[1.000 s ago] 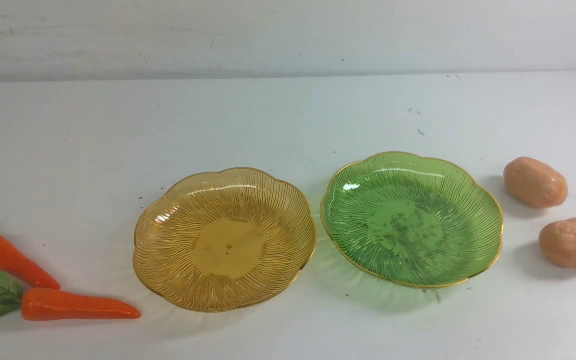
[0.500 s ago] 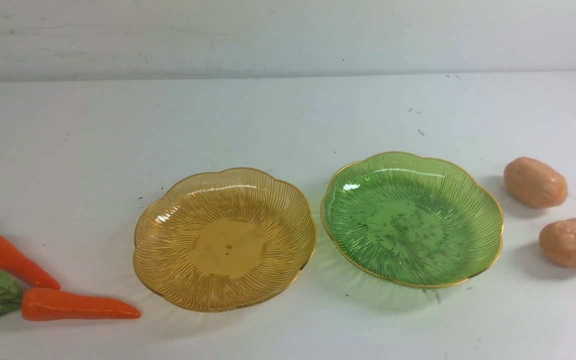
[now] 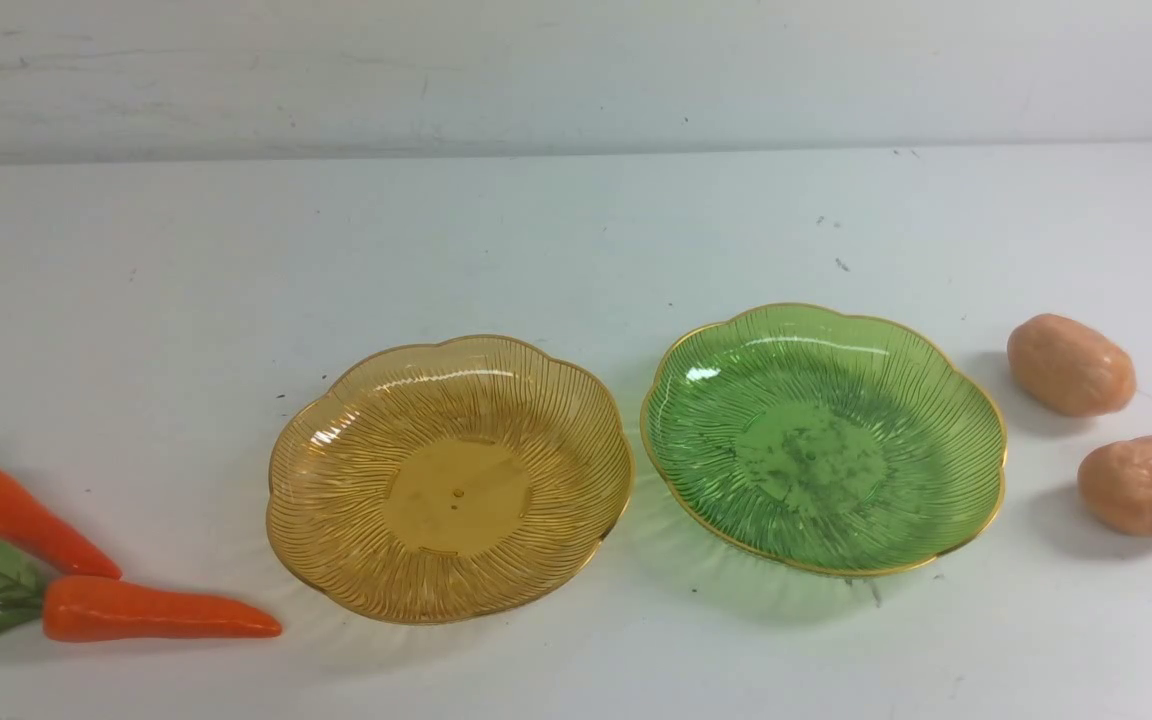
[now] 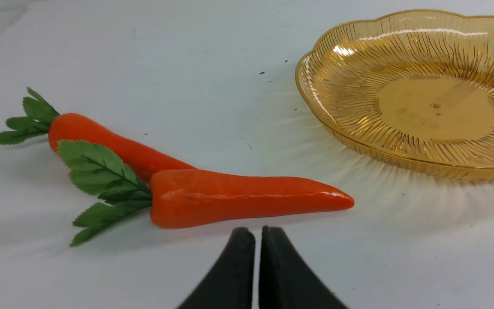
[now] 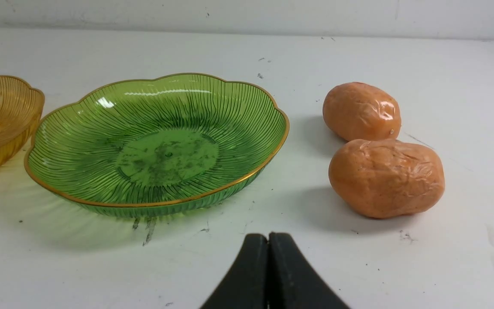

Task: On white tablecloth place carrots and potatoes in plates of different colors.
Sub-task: 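Put the potato onto the plate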

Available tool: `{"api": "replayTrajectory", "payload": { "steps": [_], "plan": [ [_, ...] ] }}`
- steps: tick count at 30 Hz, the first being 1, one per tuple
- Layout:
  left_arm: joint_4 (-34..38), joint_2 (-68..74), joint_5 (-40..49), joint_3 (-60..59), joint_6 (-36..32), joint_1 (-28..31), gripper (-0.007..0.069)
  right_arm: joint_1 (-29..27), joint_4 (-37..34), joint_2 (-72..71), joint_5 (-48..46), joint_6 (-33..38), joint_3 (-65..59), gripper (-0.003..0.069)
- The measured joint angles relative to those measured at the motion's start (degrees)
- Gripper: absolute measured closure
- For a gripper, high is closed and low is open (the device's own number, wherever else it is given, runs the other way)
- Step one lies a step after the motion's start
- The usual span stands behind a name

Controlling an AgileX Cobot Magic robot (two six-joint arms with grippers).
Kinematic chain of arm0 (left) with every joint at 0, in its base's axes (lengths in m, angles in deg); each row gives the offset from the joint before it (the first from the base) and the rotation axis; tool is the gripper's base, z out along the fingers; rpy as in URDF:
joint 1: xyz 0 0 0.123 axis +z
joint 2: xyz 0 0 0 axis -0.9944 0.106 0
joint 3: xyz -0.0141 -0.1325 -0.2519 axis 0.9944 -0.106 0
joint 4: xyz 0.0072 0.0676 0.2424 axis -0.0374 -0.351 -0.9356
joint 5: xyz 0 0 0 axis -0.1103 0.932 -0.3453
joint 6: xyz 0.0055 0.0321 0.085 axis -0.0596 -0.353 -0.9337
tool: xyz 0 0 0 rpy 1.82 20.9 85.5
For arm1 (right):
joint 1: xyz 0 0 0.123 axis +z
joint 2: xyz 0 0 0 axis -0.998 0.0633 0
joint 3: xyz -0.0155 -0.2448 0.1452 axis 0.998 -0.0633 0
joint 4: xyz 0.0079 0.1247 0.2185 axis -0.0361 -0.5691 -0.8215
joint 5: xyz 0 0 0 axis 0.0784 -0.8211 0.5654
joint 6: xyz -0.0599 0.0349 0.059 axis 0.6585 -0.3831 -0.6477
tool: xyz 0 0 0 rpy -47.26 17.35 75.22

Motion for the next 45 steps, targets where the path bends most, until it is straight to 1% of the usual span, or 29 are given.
{"api": "replayTrajectory", "payload": {
  "steps": [12,14,15,17,18,19,20,22,25,28,30,31,33,35,37,39,40,41,42,45],
  "plan": [
    [0.0,0.0,0.0,0.0,0.0,0.0,0.0617,0.0,0.0,0.0,0.1,0.0,0.0,0.0674],
    [0.0,0.0,0.0,0.0,0.0,0.0,0.0617,0.0,-1.5,0.0,0.6,-1.0,-0.1,0.0674],
    [0.0,0.0,0.0,0.0,0.0,0.0,0.0617,0.0,-3.6,0.0,1.1,-2.4,-0.1,0.0674],
    [0.0,0.0,0.0,0.0,0.0,0.0,0.0617,0.0,-10.7,0.0,2.5,-6.5,-0.1,0.0674],
    [0.0,0.0,0.0,0.0,0.0,0.0,0.0617,0.0,-14.5,0.0,3.0,-8.4,-0.1,0.0674],
    [0.0,0.0,0.0,0.0,0.0,0.0,0.0617,0.0,-20.4,0.0,3.5,-11.3,-0.1,0.0674],
    [0.0,0.0,0.0,0.0,0.0,0.0,0.0617,0.0,-23.3,0.0,3.5,-12.5,-0.1,0.0674],
    [0.0,0.0,0.0,0.0,0.0,0.0,0.0617,0.0,-31.7,0.0,3.9,-15.1,-0.1,0.0674],
    [0.0,0.0,0.0,0.0,0.0,0.0,0.0617,0.0,-37.2,0.0,4.8,-15.7,-0.1,0.0674],
    [0.0,0.0,0.0,0.0,0.0,0.0,0.0617,0.0,-40.1,0.0,6.5,-15.4,-0.1,0.0674],
    [0.0,0.0,0.0,0.0,0.0,0.0,0.0617,0.0,-41.0,0.0,7.1,-13.6,-0.1,0.0674],
    [0.0,0.0,0.0,0.0,0.0,0.0,0.0617,0.0,-41.0,0.0,7.1,-13.3,-0.1,0.0674],
    [0.0,0.0,0.0,0.0,0.0,0.0,0.0617,0.0,-40.3,0.0,6.4,-7.0,4.6,0.0674],
    [0.0,0.0,0.0,0.0,0.0,0.0,0.0617,0.0,-37.7,0.9,6.4,-2.1,11.5,0.0674],
    [0.0,0.0,0.0,0.0,0.0,0.0,0.0617,0.0,-33.4,5.1,4.2,1.4,19.1,0.0674],
    [0.0,0.0,0.0,0.0,0.0,0.0,0.0617,0.0,-25.7,13.5,-3.4,2.9,26.3,0.0673],
    [0.0,0.0,0.0,0.0,0.0,0.0,0.0617,0.0,-19.7,20.9,-10.6,2.2,29.2,0.0673],
    [0.0,0.0,0.0,0.0,0.0,0.0,0.0617,0.0,-16.3,25.4,-14.8,0.7,30.4,0.0673],
    [0.0,0.0,0.0,0.0,0.0,0.0,0.0617,0.0,-11.6,31.7,-19.8,-2.7,31.2,0.0673],
    [0.0,0.0,0.0,0.0,0.0,0.0,0.0617,0.0,-0.6,45.9,-25.5,-13.6,32.4,0.0671]
  ]
}}
